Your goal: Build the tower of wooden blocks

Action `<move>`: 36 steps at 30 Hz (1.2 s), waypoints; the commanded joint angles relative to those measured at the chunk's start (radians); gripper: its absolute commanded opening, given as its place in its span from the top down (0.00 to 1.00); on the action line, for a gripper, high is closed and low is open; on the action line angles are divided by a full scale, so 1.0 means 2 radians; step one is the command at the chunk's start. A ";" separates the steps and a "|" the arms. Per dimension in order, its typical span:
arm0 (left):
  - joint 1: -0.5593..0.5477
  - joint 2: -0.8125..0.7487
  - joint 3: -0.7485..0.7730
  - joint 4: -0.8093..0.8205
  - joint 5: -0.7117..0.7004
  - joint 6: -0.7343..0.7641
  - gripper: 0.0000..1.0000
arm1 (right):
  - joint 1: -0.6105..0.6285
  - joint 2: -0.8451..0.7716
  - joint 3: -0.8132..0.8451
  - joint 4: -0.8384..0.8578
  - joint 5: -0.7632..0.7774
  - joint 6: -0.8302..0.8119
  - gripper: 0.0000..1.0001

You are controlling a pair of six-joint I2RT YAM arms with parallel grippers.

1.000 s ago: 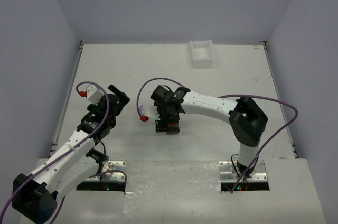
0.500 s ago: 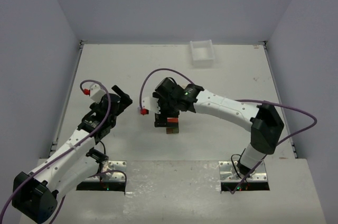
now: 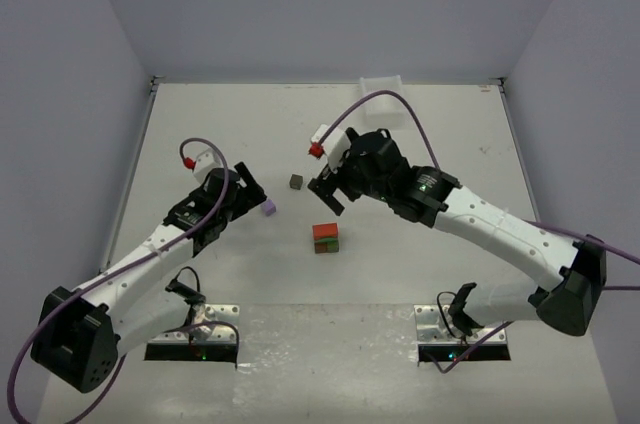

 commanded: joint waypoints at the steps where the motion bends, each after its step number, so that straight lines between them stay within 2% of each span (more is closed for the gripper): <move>1: 0.006 0.046 0.028 0.044 0.037 0.009 0.00 | -0.071 -0.047 -0.081 0.034 0.064 0.176 0.01; 3: 0.006 0.079 0.033 0.055 0.038 0.009 0.00 | -0.107 -0.057 -0.122 0.033 0.096 0.216 0.01; 7: 0.006 0.136 0.052 0.064 0.042 0.010 0.03 | -0.128 -0.075 -0.185 0.032 0.154 0.273 0.01; 10: 0.006 0.172 0.063 0.073 0.047 0.013 0.18 | -0.134 -0.084 -0.212 0.032 0.160 0.282 0.01; 12: 0.005 0.193 0.069 0.077 0.052 0.010 0.21 | -0.135 -0.087 -0.226 0.032 0.165 0.284 0.01; 20: -0.008 0.254 0.084 0.084 0.050 -0.002 0.40 | -0.136 -0.091 -0.251 0.033 0.184 0.291 0.01; 25: -0.022 0.266 0.087 0.081 0.031 -0.016 0.55 | -0.136 -0.085 -0.253 0.032 0.188 0.287 0.01; 33: -0.030 0.266 0.103 0.061 0.022 -0.018 0.90 | -0.136 -0.083 -0.255 0.032 0.190 0.282 0.01; 36: -0.043 0.247 0.107 0.049 0.022 -0.014 0.97 | -0.136 -0.083 -0.258 0.032 0.191 0.284 0.01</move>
